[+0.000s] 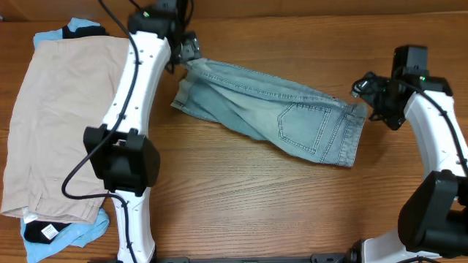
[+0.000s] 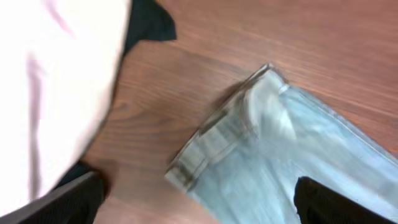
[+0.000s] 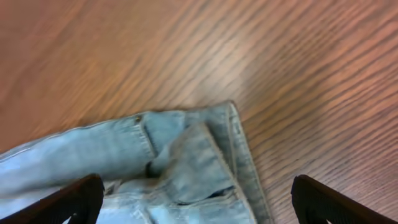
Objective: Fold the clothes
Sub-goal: 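Lift the jeans with both grippers and stretch them between the grippers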
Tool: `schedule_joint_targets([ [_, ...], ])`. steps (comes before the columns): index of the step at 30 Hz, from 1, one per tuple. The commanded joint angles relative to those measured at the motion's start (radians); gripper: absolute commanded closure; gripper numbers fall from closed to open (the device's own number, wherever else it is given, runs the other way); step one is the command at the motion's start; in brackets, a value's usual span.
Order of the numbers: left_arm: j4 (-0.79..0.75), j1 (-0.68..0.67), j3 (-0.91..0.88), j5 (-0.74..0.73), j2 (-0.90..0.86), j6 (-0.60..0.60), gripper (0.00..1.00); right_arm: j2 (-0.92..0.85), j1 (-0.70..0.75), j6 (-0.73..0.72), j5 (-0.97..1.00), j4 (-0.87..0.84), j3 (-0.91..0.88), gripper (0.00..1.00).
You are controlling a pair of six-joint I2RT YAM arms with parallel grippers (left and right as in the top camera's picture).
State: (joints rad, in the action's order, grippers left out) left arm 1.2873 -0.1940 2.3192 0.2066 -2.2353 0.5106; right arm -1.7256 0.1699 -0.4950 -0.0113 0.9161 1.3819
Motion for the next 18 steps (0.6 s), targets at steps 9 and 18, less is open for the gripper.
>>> schedule_joint_targets([
  [9, 0.269, 0.003, 0.225, -0.111, -0.007, -0.153, 0.11, 0.010, -0.051, 0.060, -0.065, 0.146, 0.090, 0.00],
  [18, 0.225, 0.004, 0.065, -0.112, -0.127, -0.179, 0.64, 0.010, -0.105, 0.083, -0.034, 0.126, 0.077, 0.00],
])
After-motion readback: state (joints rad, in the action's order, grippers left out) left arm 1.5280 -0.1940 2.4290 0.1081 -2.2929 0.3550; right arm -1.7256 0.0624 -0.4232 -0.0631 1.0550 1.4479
